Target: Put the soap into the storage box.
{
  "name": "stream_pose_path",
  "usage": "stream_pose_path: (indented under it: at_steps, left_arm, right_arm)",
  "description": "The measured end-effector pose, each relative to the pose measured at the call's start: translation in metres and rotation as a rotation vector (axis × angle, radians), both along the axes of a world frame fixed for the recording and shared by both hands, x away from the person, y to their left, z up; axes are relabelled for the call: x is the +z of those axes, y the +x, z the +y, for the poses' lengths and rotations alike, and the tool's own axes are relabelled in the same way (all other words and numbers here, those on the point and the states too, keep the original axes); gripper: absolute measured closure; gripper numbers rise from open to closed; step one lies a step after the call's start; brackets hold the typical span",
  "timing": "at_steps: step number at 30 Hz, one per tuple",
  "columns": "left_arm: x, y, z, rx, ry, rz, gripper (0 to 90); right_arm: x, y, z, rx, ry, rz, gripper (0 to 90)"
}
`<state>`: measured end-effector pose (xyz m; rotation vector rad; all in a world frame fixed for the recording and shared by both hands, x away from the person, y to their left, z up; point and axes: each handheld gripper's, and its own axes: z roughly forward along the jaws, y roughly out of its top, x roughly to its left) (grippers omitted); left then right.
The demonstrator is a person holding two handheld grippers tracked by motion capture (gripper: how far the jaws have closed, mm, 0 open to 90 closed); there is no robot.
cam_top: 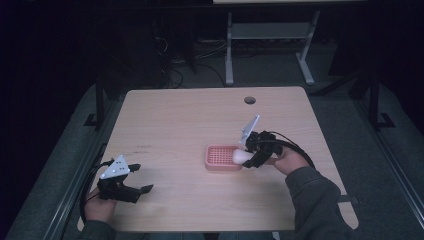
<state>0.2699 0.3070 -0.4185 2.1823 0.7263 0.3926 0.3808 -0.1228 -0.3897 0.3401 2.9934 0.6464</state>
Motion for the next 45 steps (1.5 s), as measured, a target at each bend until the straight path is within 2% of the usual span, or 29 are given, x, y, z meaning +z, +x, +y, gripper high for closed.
stream_pose_path:
  at_steps: [4,9,14,23,38,45]
  left_arm:
    - [0.000,0.000,0.000,0.001,-0.001,0.000,14.8]
    - [0.000,0.000,0.000,0.001,-0.001,0.000,14.8]
    - [0.000,0.000,0.000,0.001,-0.004,0.000,14.8]
    - [0.000,0.000,0.000,0.001,-0.006,-0.001,14.8]
    - [0.001,0.001,0.001,-0.006,0.000,-0.002,14.8]
    - [0.000,0.001,0.000,-0.003,-0.005,-0.002,14.8]
  right_arm:
    - [0.002,0.004,0.003,0.000,0.024,0.000,49.2]
    - [0.004,0.010,0.011,0.005,0.010,0.001,49.2]
    - [0.008,0.016,0.019,0.009,0.019,0.001,49.2]
    - [0.012,0.023,0.035,0.025,0.010,-0.019,49.2]
    - [0.001,0.034,0.050,0.027,0.021,-0.009,49.2]
    - [-0.006,0.038,0.055,0.019,0.008,0.006,49.1]
